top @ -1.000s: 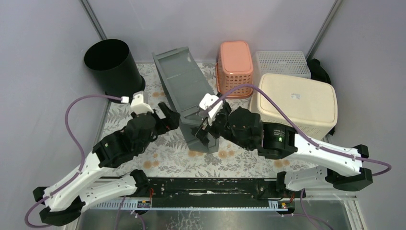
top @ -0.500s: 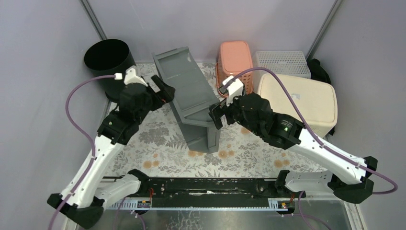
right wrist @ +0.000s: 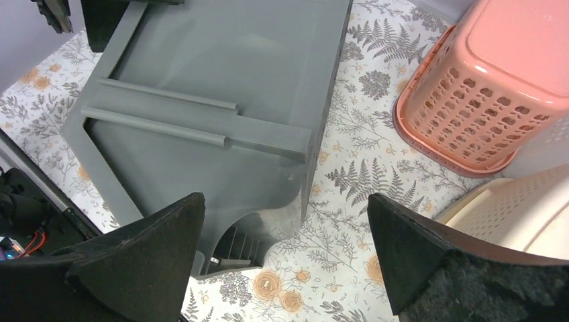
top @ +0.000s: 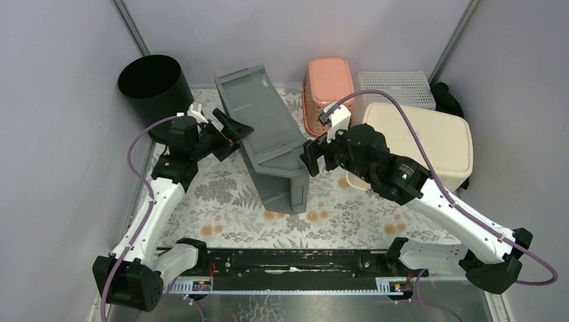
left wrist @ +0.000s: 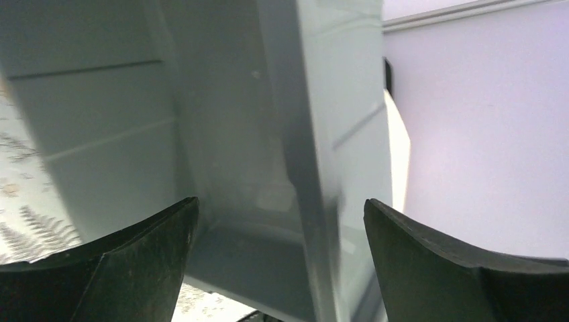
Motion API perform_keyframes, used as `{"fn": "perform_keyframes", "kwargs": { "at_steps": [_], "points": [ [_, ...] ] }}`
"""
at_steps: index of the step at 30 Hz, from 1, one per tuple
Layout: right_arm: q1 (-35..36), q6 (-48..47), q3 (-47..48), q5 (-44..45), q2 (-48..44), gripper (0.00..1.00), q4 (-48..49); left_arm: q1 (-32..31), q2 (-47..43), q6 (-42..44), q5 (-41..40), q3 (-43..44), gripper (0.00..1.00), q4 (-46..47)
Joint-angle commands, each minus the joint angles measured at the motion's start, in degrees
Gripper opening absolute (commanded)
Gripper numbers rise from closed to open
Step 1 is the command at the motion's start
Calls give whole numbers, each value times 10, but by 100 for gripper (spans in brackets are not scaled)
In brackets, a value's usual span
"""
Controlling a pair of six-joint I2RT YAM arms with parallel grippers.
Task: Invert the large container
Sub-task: Turn the container upside down at the center of the board.
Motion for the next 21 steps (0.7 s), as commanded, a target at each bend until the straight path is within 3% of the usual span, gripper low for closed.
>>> {"fn": "perform_keyframes", "kwargs": {
  "at_steps": [1, 7, 11, 15, 21],
  "points": [
    [-35, 20, 1, -49, -7, 98, 4, 5, -8, -81, 83, -21, 100, 142],
    [-96, 53, 25, -140, 22, 93, -13, 5, -12, -178, 123, -80, 100, 256],
    [-141, 75, 32, -204, 37, 78, -16, 5, -22, -238, 139, -120, 100, 315],
    [-176, 88, 29, -239, 44, 63, -14, 5, -33, -263, 140, -142, 100, 335],
    [-196, 91, 24, -251, 41, 58, -16, 5, -43, -281, 139, -154, 100, 353]
  ]
}}
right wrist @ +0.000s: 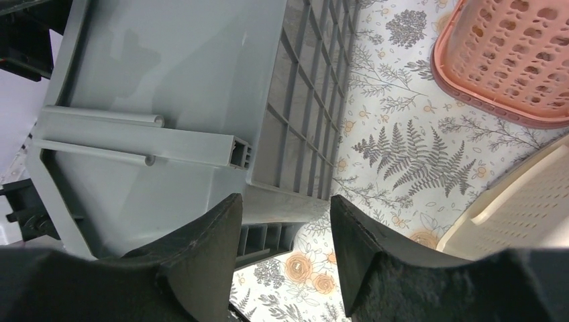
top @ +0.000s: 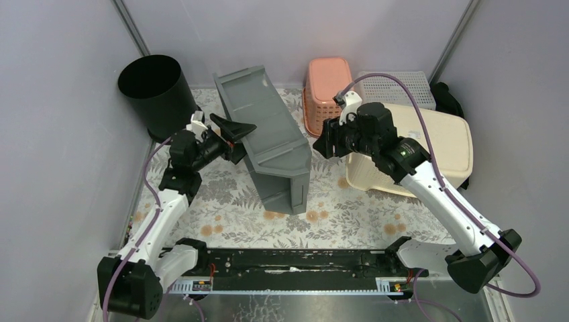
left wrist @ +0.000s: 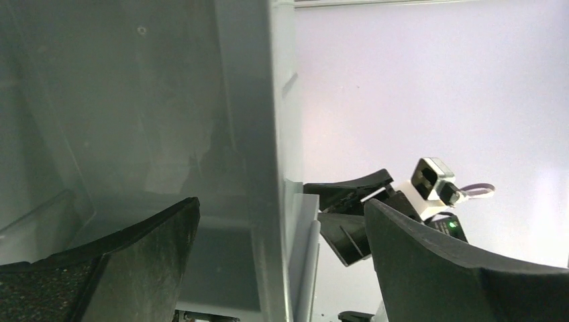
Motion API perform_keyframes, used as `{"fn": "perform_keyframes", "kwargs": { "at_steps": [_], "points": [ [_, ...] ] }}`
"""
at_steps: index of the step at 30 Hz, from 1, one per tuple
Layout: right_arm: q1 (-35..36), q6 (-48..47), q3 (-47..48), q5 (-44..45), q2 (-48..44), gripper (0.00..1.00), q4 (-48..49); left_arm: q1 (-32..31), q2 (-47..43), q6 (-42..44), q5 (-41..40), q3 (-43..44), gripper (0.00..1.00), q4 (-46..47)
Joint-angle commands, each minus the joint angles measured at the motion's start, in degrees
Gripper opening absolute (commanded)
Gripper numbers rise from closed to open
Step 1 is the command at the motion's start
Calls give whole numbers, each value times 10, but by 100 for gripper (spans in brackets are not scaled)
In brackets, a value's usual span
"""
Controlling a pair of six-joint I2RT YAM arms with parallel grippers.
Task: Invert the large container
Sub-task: Turn the container upside down at the center of the board.
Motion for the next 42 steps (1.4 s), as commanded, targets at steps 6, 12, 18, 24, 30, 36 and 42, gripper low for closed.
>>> {"fn": "perform_keyframes", "kwargs": {
  "at_steps": [6, 12, 18, 24, 30, 36, 42],
  "points": [
    [-19, 10, 17, -38, -10, 54, 6, 3, -19, -62, 22, -25, 97, 106],
    [-22, 13, 14, -44, -5, 51, 8, 4, -22, -80, 26, -36, 87, 130],
    [-22, 14, 13, -49, -2, 49, 10, 3, -13, -102, 23, -61, 65, 178],
    [-23, 16, 11, -52, 1, 47, 11, -5, -48, -77, -52, -81, 51, 184],
    [-23, 17, 13, -56, 3, 47, 11, -13, -35, -88, -66, -93, 45, 216],
    [-23, 17, 15, -58, 4, 47, 10, -30, -11, -111, -69, -111, 38, 286],
    [-23, 16, 11, -58, 1, 46, 9, -43, -9, -107, -79, -116, 1, 286]
  ]
}}
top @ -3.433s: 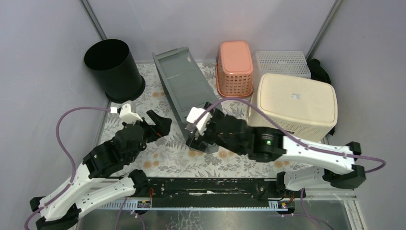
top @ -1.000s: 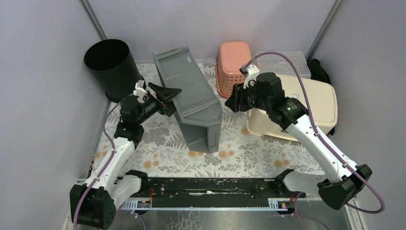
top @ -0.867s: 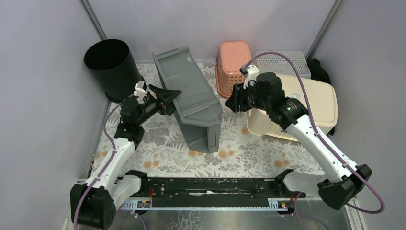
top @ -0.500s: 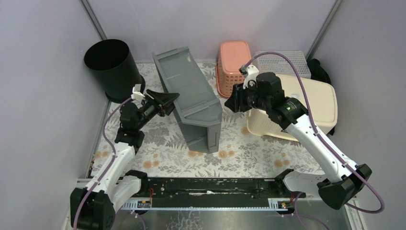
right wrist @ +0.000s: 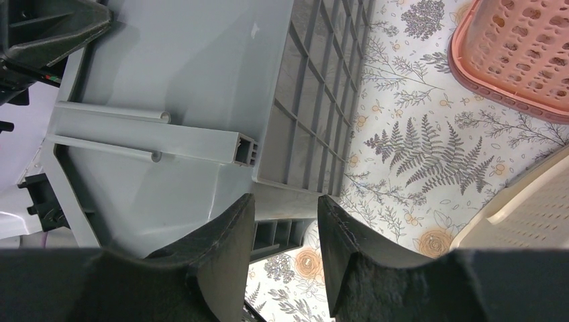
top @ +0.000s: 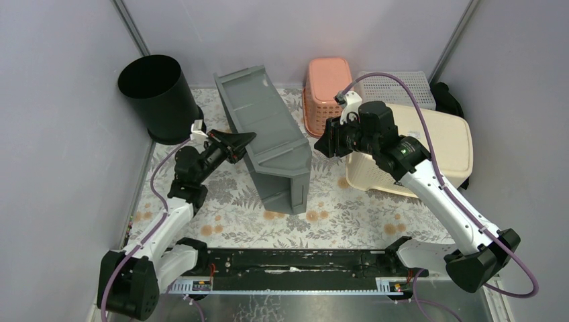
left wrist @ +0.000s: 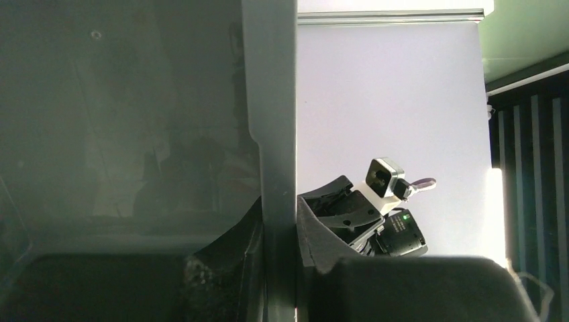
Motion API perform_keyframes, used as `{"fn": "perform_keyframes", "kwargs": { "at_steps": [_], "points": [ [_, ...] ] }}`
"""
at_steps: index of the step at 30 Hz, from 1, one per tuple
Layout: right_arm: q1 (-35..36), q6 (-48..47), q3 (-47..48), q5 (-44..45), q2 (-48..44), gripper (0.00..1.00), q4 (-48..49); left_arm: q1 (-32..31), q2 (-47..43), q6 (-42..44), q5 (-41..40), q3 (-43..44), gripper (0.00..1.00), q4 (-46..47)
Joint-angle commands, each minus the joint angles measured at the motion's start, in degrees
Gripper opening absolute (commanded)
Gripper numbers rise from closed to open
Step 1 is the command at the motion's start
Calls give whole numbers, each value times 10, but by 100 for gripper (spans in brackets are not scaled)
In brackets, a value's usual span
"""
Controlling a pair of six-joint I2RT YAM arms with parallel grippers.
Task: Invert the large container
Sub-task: Turn the container upside down at the center of the board.
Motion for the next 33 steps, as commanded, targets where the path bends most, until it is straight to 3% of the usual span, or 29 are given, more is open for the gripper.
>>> {"fn": "perform_keyframes", "kwargs": {
  "at_steps": [1, 6, 17, 33],
  "points": [
    [-5, 5, 11, -14, -5, 47, 14, -13, 0, 11, -13, -8, 0, 62],
    [-5, 2, 11, -13, -3, 46, 11, -23, 4, 2, -11, -29, 0, 100],
    [-4, 2, 16, -2, 2, 45, 5, -25, 74, -69, 22, -105, 0, 305],
    [-5, -1, 40, 20, 7, 45, -10, -26, 185, -84, 53, -110, 0, 425]
  ]
}}
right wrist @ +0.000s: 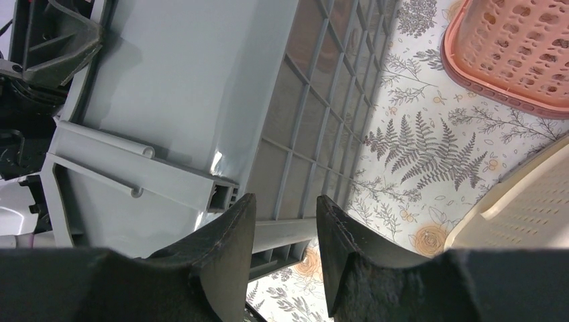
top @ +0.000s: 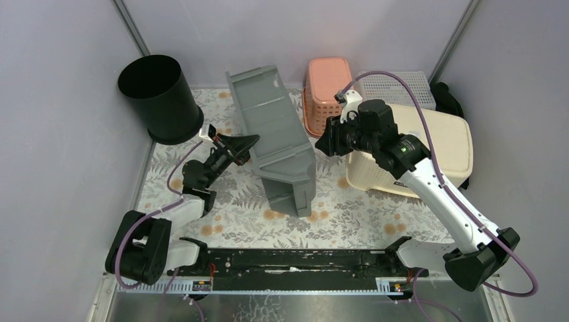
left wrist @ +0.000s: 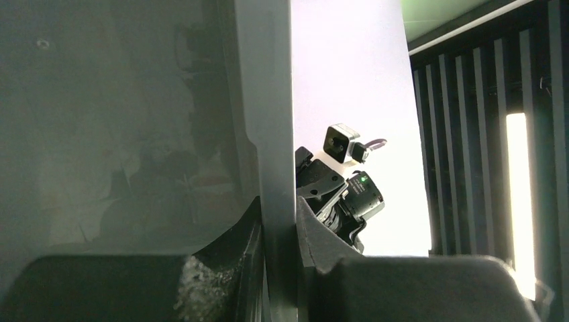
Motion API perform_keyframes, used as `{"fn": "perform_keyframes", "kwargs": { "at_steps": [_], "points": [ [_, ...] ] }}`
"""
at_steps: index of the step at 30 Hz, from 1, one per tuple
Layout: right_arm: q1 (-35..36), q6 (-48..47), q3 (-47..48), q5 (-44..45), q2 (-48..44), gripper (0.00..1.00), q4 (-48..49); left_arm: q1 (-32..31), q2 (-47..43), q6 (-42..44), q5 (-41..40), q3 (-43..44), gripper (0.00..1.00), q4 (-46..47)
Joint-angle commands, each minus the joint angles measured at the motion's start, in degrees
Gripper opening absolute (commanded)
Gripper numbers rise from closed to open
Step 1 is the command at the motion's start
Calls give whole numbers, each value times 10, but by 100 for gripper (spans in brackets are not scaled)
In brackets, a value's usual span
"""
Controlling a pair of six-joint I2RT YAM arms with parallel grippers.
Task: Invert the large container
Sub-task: Turn the container upside down at the center of the board.
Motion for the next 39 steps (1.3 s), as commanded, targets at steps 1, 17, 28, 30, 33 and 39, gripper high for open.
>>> {"fn": "perform_keyframes", "kwargs": {
  "at_steps": [1, 17, 28, 30, 33, 39],
  "points": [
    [-4, -1, 29, 13, 2, 45, 3, -9, 54, 28, 46, -20, 0, 59],
    [-4, -3, 34, 16, 5, 45, 0, -13, 75, 46, 57, -32, 0, 34],
    [-4, -5, 29, 15, 1, 45, 1, 16, -53, 168, 54, -29, 0, -282],
    [-4, -4, 27, 14, 2, 45, 3, 21, -70, 196, 49, -21, 1, -340],
    [-4, -4, 29, 9, 2, 45, 4, 31, -87, 224, 48, -17, 2, -393],
    [-4, -3, 32, 8, 1, 45, 2, 48, -99, 252, 48, -34, 2, -433]
  ]
}}
